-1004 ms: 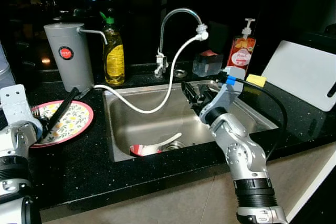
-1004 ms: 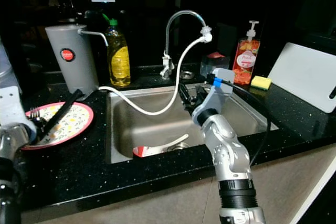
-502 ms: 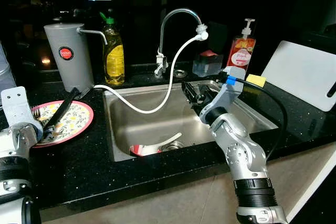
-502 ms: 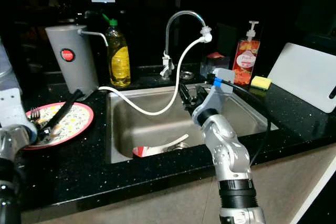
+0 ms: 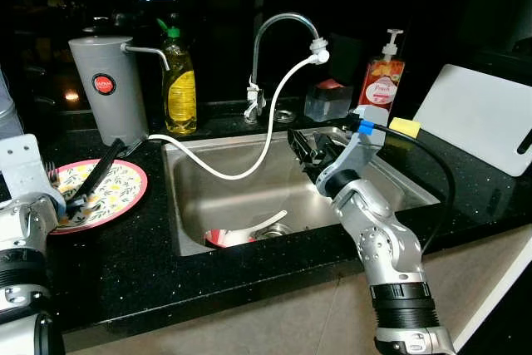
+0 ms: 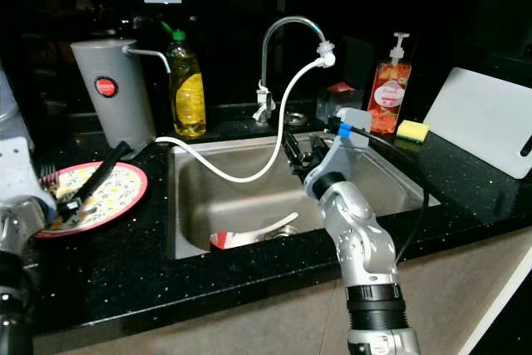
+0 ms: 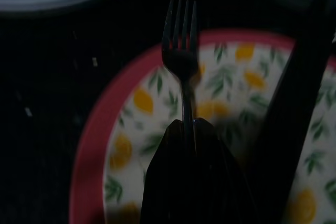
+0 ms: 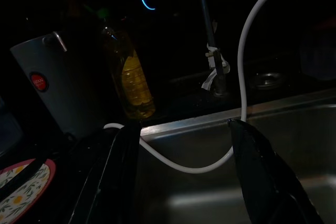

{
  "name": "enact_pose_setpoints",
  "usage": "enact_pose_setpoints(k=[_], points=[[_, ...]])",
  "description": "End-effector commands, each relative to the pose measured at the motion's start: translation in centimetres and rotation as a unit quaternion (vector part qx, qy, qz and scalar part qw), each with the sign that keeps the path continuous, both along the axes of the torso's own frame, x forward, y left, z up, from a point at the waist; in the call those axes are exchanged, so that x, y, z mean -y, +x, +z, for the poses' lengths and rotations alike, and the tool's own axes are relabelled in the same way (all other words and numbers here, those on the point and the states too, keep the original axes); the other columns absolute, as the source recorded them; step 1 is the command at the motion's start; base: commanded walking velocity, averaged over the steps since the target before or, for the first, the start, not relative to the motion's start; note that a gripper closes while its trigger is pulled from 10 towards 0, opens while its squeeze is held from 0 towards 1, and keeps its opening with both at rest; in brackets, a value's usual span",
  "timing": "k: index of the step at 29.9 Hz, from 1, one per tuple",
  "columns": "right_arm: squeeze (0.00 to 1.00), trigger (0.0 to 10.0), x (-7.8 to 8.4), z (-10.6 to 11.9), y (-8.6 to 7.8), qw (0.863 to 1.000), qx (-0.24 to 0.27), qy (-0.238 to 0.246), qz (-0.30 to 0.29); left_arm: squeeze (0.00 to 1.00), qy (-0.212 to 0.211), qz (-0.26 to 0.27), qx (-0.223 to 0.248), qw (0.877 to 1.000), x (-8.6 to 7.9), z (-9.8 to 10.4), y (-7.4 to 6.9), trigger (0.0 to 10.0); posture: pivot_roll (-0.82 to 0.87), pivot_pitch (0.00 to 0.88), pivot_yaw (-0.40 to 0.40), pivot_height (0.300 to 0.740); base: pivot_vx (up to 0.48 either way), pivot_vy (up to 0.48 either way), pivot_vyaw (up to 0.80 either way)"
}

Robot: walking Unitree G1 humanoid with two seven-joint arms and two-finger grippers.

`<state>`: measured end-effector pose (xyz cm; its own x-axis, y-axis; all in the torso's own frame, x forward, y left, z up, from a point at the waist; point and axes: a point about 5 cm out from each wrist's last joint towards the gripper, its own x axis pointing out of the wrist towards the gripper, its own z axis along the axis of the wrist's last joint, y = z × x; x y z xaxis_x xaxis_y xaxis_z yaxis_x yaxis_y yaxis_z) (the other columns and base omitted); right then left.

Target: Kitchen organization

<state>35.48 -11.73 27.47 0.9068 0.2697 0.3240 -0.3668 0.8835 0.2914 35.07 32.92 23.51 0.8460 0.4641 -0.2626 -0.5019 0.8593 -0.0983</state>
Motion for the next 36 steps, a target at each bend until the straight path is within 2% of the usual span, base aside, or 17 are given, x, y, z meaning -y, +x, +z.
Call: enact_pose_setpoints(k=[1,5,6,10,11,12,13,15,16,17,18,19,21,22,27,32,36], points=[[0.0,10.0,0.2,0.4,-0.1,1.0,0.004,0.005,-0.001,0.0,0.038,0.0,0.049,0.998,0.2,2.0,0.0,10.0,-0.04,0.007,-0.032,0.74,0.0,0.0,0.0],[0.0,10.0,0.2,0.4,-0.1,1.0,0.006,0.005,-0.001,0.0,0.092,-0.037,0.116,0.988,1.5,4.4,0.2,10.0,-0.04,0.003,-0.032,0.74,0.0,0.0,0.0],[0.0,10.0,0.1,0.5,-0.1,1.0,0.007,0.006,0.0,0.0,0.086,-0.085,0.147,0.982,2.7,5.1,0.2,10.0,-0.04,0.002,-0.031,0.74,0.0,0.0,0.0],[0.0,10.0,0.1,0.6,-0.2,1.0,0.008,0.013,0.004,0.0,0.082,-0.144,0.179,0.97,4.1,5.7,0.1,10.0,-0.04,0.001,-0.032,0.74,0.0,0.0,0.0],[0.0,10.0,0.1,0.8,-0.2,0.999,0.003,0.034,0.018,0.0,0.078,-0.224,0.216,0.947,5.9,6.1,-0.3,10.0,-0.04,0.002,-0.032,0.74,0.0,0.0,0.0],[0.0,10.0,0.1,0.8,-0.2,0.999,0.003,0.034,0.018,0.0,0.078,-0.224,0.216,0.947,5.9,6.1,-0.3,10.0,-0.04,0.002,-0.032,0.74,0.0,0.0,0.0],[0.0,10.0,0.1,0.8,-0.3,0.999,0.0,0.045,0.025,0.0,0.077,-0.254,0.227,0.937,6.6,6.2,-0.5,10.0,-0.04,0.001,-0.032,0.74,0.0,0.0,0.0],[0.0,10.0,-0.1,1.2,-0.6,0.995,-0.002,0.075,0.06,0.0,0.084,-0.341,0.252,0.902,8.8,6.3,-1.5,10.0,-0.04,0.001,-0.032,0.74,0.0,0.0,0.0],[0.0,10.0,-0.1,1.2,-0.6,0.995,-0.002,0.075,0.06,0.0,0.084,-0.341,0.252,0.902,8.8,6.3,-1.5,10.0,-0.04,0.001,-0.032,0.74,0.0,0.0,0.0],[0.0,10.0,-0.4,1.5,-1.0,0.991,-0.001,0.09,0.094,0.0,0.085,-0.407,0.262,0.871,10.5,6.2,-2.4,10.0,-0.04,0.004,-0.033,0.74,0.0,0.0,0.0],[0.0,10.0,-0.6,1.6,-1.1,0.99,-0.001,0.093,0.106,0.0,0.084,-0.428,0.263,0.861,11.0,6.2,-2.6,10.0,-0.04,0.004,-0.033,0.74,0.0,0.0,0.0],[0.0,10.0,-0.6,1.6,-1.1,0.99,-0.001,0.093,0.106,0.0,0.084,-0.428,0.263,0.861,11.0,6.2,-2.6,10.0,-0.04,0.004,-0.033,0.74,0.0,0.0,0.0],[0.0,10.0,-2.1,2.0,-2.5,0.972,0.003,0.113,0.208,0.0,0.081,-0.532,0.264,0.801,13.7,5.6,-4.3,10.0,-0.04,0.006,-0.033,0.74,0.0,0.0,0.0],[0.0,10.0,-2.1,2.0,-2.5,0.972,0.003,0.113,0.208,0.0,0.081,-0.532,0.264,0.801,13.7,5.6,-4.3,10.0,-0.04,0.006,-0.033,0.74,0.0,0.0,0.0],[0.0,10.0,-3.3,2.4,-3.8,0.956,0.01,0.114,0.27,0.0,0.076,-0.59,0.264,0.759,15.8,5.5,-5.4,10.0,-0.04,0.007,-0.035,0.74,0.0,0.0,0.0],[0.0,10.0,-3.9,2.6,-4.5,0.947,0.011,0.117,0.3,0.0,0.071,-0.623,0.262,0.734,17.0,5.3,-6.1,10.0,-0.04,0.008,-0.035,0.74,0.0,0.0,0.0],[0.0,10.0,-4.0,2.6,-4.7,0.945,0.006,0.115,0.307,0.0,0.068,-0.633,0.263,0.725,17.4,5.4,-6.4,10.0,-0.04,0.009,-0.033,0.74,0.0,0.0,0.0]])
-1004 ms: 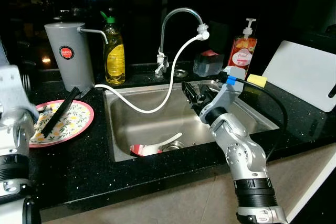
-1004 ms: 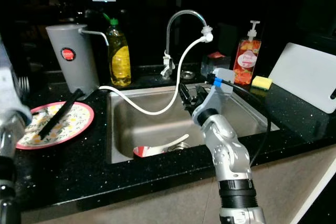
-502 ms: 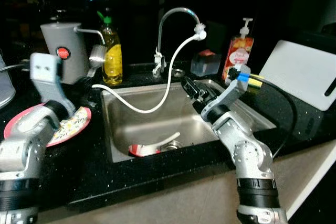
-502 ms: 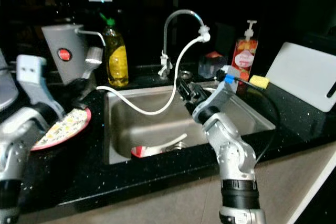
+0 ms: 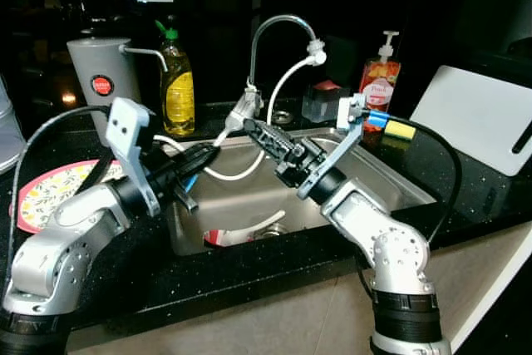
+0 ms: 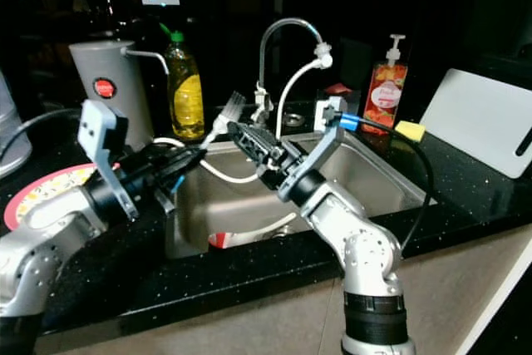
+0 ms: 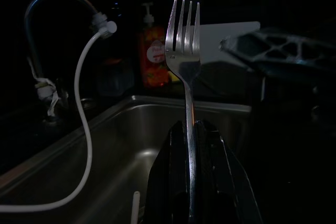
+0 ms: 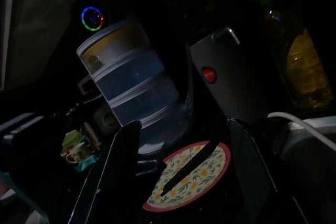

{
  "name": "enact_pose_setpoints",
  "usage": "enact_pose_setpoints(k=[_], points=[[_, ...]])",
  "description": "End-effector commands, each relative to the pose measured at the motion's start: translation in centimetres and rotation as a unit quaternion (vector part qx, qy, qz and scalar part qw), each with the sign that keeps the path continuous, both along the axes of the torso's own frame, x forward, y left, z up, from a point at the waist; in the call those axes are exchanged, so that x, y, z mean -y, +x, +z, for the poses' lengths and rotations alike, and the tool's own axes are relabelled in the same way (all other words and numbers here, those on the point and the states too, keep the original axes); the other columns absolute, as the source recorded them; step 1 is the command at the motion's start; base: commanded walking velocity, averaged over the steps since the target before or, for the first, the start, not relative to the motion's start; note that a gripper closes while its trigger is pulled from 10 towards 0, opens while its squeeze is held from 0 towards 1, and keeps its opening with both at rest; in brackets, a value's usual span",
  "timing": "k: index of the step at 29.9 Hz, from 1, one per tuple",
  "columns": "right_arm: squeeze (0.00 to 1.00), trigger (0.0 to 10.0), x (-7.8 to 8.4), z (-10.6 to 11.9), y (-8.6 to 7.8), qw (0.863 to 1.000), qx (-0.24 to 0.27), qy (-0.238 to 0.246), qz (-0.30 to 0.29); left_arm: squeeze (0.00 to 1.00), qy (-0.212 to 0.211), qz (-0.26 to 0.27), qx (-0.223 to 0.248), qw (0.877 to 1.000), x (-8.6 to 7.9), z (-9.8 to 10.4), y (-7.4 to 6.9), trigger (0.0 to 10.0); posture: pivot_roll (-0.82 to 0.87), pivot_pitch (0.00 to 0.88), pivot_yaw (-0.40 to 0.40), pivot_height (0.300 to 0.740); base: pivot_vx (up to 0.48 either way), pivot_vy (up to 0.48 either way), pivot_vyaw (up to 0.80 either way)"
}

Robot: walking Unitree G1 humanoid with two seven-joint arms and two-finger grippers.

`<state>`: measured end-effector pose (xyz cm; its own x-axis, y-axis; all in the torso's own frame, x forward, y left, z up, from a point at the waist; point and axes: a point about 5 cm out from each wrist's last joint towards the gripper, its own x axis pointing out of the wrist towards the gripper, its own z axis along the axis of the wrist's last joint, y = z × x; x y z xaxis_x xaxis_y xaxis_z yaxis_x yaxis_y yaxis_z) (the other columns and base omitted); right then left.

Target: Kitchen organization

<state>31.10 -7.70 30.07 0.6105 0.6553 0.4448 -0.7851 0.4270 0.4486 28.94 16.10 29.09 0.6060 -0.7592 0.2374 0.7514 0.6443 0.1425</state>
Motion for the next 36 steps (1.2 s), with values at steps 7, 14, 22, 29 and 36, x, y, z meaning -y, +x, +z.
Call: enact_pose_setpoints(k=[7,14,22,29,36], points=[[0.0,9.2,-0.1,-0.1,-0.6,1.0,-0.001,0.001,0.018,0.0,0.009,-0.037,-0.012,0.999,1.3,-0.5,-0.6,10.0,-0.04,0.01,-0.033,0.74,0.0,0.0,0.0],[0.0,0.0,-0.2,-0.3,-0.6,1.0,-0.007,0.001,0.019,0.0,0.007,-0.046,-0.015,0.999,1.7,-0.6,-0.6,10.0,-0.04,0.01,-0.032,0.74,0.0,0.0,0.0],[0.0,0.0,-0.1,-0.4,-0.7,1.0,-0.007,0.001,0.023,0.0,0.006,-0.048,-0.016,0.999,1.8,-0.5,-0.7,10.0,-0.04,0.01,-0.031,0.74,0.0,0.0,0.0],[0.0,0.0,-0.1,-0.4,-0.8,1.0,-0.008,0.004,0.028,0.0,0.01,-0.047,-0.018,0.999,2.0,-0.6,-0.6,10.0,-0.04,0.009,-0.031,0.74,0.0,0.0,0.0],[0.0,10.0,-0.1,-0.4,-0.7,1.0,-0.012,0.003,0.023,0.0,0.018,-0.031,-0.021,0.999,1.9,-0.8,-0.3,10.0,-0.04,0.009,-0.03,0.74,0.0,0.0,0.0]])
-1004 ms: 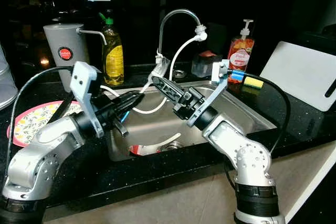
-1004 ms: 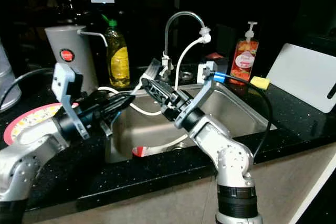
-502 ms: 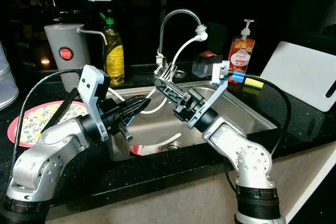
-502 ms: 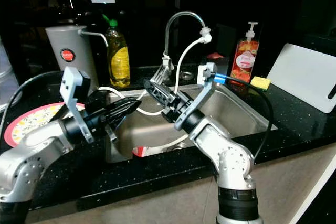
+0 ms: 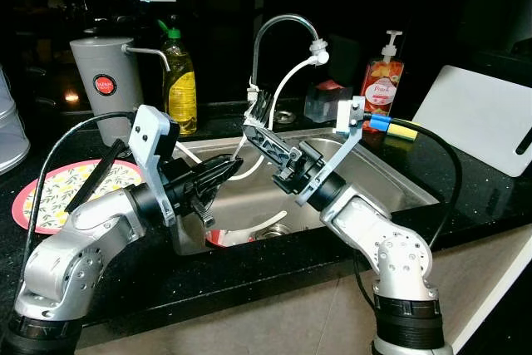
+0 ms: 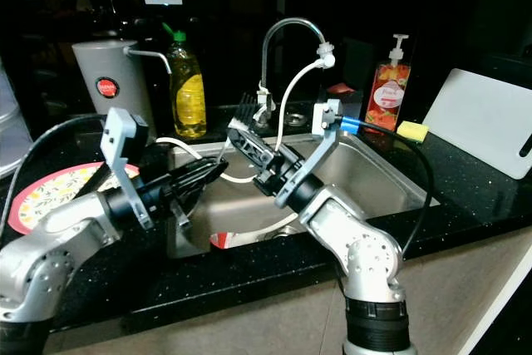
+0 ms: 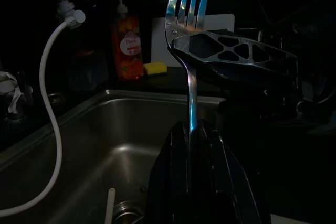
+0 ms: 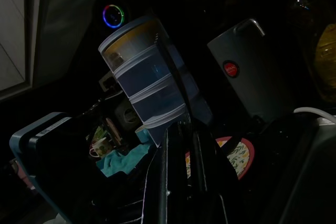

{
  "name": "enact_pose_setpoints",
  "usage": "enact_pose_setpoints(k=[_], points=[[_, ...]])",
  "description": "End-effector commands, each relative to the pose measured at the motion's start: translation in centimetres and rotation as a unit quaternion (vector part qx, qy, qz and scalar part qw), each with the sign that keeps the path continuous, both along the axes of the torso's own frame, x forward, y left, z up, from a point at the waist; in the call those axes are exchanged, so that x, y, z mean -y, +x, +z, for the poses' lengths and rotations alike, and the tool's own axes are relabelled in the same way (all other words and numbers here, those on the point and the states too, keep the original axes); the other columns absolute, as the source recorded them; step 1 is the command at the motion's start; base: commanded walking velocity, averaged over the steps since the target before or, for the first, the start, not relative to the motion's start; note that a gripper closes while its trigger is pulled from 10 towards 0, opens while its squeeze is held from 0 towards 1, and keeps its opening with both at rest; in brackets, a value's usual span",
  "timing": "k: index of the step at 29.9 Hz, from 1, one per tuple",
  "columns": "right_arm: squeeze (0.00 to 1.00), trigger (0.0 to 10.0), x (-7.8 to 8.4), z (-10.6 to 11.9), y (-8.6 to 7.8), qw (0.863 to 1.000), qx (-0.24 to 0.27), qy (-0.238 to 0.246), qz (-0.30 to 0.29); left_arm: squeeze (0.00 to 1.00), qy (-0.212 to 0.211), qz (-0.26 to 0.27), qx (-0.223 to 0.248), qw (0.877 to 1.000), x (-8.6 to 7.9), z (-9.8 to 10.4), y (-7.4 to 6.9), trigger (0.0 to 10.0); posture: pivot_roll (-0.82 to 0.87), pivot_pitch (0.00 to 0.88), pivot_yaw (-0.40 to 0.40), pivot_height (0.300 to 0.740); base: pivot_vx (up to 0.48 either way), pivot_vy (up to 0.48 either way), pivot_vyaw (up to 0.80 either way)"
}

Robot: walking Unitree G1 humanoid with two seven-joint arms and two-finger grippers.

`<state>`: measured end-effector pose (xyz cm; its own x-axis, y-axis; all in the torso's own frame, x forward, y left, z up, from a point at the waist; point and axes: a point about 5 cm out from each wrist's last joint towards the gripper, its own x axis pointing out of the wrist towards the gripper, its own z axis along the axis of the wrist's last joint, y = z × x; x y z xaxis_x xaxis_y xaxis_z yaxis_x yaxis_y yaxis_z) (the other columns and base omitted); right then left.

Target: Kitchen organization

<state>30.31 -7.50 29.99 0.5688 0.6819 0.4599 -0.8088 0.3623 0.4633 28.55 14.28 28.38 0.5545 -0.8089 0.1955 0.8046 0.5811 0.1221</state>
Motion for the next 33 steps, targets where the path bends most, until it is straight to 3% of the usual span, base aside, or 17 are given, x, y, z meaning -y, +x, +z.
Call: enact_pose_setpoints(k=[1,5,6,10,12,19,20,22,24,33], points=[[0.0,10.0,0.1,-0.4,0.2,1.0,-0.01,-0.012,-0.011,0.0,0.009,0.012,0.0,1.0,0.1,-0.1,0.1,10.0,-0.04,0.009,-0.03,0.74,0.0,0.0,0.0],[0.0,10.0,0.2,-0.6,0.4,0.999,-0.012,-0.023,-0.025,0.0,-0.009,0.031,0.0,0.999,-0.1,0.2,0.5,10.0,-0.04,0.01,-0.03,0.74,0.0,0.0,0.0],[0.0,10.0,0.2,-0.7,0.5,0.999,-0.013,-0.025,-0.029,1.0,-0.013,0.032,0.0,0.999,-0.1,0.2,0.5,10.0,-0.04,0.01,-0.03,0.74,0.0,0.0,0.0],[0.0,10.0,0.4,-0.8,0.8,0.999,-0.015,-0.03,-0.042,1.0,-0.02,0.035,0.005,0.999,-0.3,0.4,0.5,10.0,-0.04,0.012,-0.029,0.74,0.0,0.0,0.0],[0.0,10.0,0.8,-1.2,1.5,0.996,-0.028,-0.036,-0.081,0.0,-0.031,0.041,0.012,0.999,-0.5,0.7,0.5,10.0,-0.04,0.013,-0.029,0.74,0.0,0.0,0.0],[0.0,10.0,2.1,-1.9,3.2,0.983,-0.046,-0.039,-0.175,0.0,-0.038,0.041,0.011,0.998,-0.7,0.7,0.2,10.0,-0.04,0.014,-0.029,0.74,0.0,0.0,0.0],[0.0,10.0,2.9,-2.5,4.2,0.97,-0.056,-0.051,-0.233,0.0,-0.041,0.046,0.007,0.998,-0.8,0.5,0.1,10.0,-0.04,0.011,-0.029,0.74,0.0,0.0,0.0],[0.0,10.0,3.3,-2.9,4.6,0.961,-0.063,-0.056,-0.262,0.0,-0.042,0.049,0.004,0.998,-0.8,0.4,0.1,10.0,-0.04,0.011,-0.03,0.74,0.0,0.0,0.0],[0.0,10.0,4.4,-4.1,5.5,0.94,-0.089,-0.06,-0.323,0.0,-0.044,0.057,-0.002,0.997,-0.8,0.1,0.1,10.0,-0.03,0.009,-0.033,0.74,0.0,0.0,0.0],[0.0,10.0,4.5,-7.3,6.2,0.928,-0.143,-0.081,-0.334,0.0,-0.045,0.079,-0.012,0.996,-1.1,-0.4,0.5,10.0,-0.03,0.005,-0.033,0.74,0.0,0.0,0.0]])
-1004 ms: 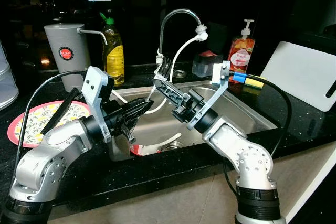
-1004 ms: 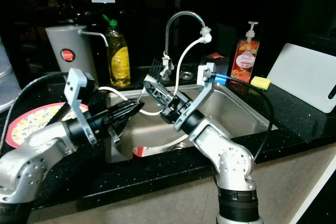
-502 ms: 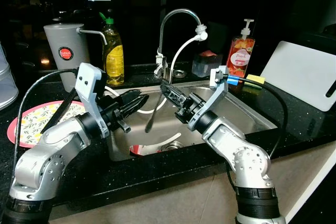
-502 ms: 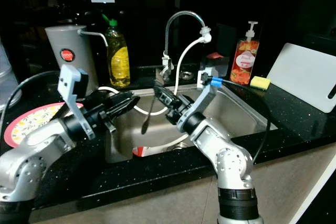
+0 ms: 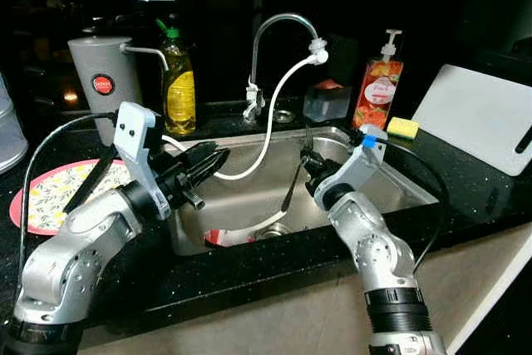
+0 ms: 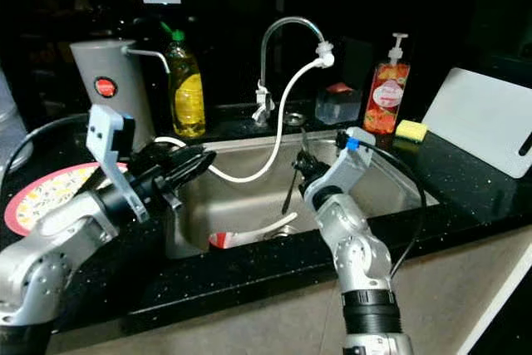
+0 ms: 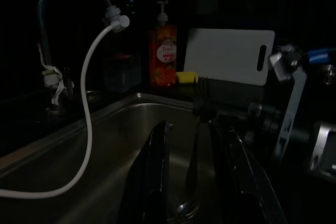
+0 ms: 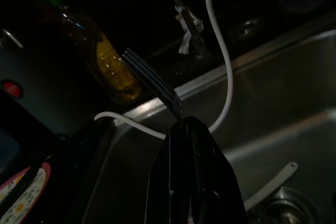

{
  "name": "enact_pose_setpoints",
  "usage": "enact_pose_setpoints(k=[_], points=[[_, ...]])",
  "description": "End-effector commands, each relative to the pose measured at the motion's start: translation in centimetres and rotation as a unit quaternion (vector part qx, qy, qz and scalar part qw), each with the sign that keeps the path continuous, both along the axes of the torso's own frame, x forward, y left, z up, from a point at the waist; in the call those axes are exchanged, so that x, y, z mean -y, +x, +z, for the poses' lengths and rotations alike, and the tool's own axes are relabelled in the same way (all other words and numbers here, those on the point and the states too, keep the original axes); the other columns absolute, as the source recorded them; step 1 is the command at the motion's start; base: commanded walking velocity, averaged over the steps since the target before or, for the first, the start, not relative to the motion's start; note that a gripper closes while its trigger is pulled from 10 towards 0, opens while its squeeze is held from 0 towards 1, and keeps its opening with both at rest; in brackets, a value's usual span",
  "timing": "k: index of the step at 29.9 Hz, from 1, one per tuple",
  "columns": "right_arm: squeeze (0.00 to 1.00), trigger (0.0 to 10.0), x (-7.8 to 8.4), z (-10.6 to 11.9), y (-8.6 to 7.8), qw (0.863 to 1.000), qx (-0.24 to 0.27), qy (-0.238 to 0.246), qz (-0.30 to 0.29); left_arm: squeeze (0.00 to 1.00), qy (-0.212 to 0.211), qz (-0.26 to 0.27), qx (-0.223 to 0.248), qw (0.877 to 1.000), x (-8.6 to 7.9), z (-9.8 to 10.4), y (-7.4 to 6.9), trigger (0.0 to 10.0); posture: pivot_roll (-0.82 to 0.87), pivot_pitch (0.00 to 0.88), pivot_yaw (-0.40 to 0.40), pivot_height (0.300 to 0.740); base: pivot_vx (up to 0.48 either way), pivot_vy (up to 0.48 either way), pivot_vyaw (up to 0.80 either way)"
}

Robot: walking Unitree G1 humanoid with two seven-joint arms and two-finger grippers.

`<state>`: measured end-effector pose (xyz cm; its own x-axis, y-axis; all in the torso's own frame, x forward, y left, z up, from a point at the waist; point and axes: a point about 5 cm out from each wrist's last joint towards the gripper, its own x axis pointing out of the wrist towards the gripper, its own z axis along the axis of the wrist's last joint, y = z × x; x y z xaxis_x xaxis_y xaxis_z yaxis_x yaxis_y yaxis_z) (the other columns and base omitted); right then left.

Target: Kitchen organization

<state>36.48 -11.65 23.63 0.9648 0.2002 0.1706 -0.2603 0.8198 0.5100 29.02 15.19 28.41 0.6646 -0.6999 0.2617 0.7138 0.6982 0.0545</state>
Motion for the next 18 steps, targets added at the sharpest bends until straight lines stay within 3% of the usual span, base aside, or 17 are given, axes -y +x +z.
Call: enact_pose_setpoints(k=[1,11,12,13,14,18], points=[[0.0,10.0,0.3,-0.9,0.0,1.0,-0.013,0.002,-0.01,0.0,0.002,0.008,-0.008,1.0,-0.2,-0.4,0.1,10.0,-0.03,0.005,-0.033,0.74,0.0,0.0,0.0],[0.02,10.0,-0.4,-2.7,0.3,0.999,-0.021,-0.023,-0.014,0.0,0.0,0.012,-0.012,1.0,-0.1,-0.5,0.2,10.0,-0.03,0.004,-0.031,0.74,0.0,0.0,0.0],[0.19,10.0,-0.4,-2.8,0.3,0.999,-0.022,-0.023,-0.013,0.0,0.0,0.013,-0.013,1.0,-0.1,-0.5,0.2,10.0,-0.03,0.004,-0.031,0.74,0.0,0.0,0.0],[0.79,10.0,-0.5,-2.8,0.3,0.999,-0.022,-0.022,-0.013,0.0,0.0,0.014,-0.013,1.0,-0.2,-0.5,0.2,10.0,-0.03,0.005,-0.03,0.74,0.0,0.0,0.0],[1.0,10.0,-0.5,-2.8,0.3,0.999,-0.022,-0.021,-0.012,0.0,0.0,0.014,-0.014,1.0,-0.2,-0.5,0.2,10.0,-0.03,0.006,-0.03,0.74,0.0,0.0,0.0],[1.0,10.0,-0.5,-2.8,0.3,1.0,-0.018,-0.018,-0.012,0.0,0.0,0.017,-0.015,1.0,-0.2,-0.6,0.3,10.0,-0.03,0.006,-0.029,0.74,0.0,0.0,0.0]])
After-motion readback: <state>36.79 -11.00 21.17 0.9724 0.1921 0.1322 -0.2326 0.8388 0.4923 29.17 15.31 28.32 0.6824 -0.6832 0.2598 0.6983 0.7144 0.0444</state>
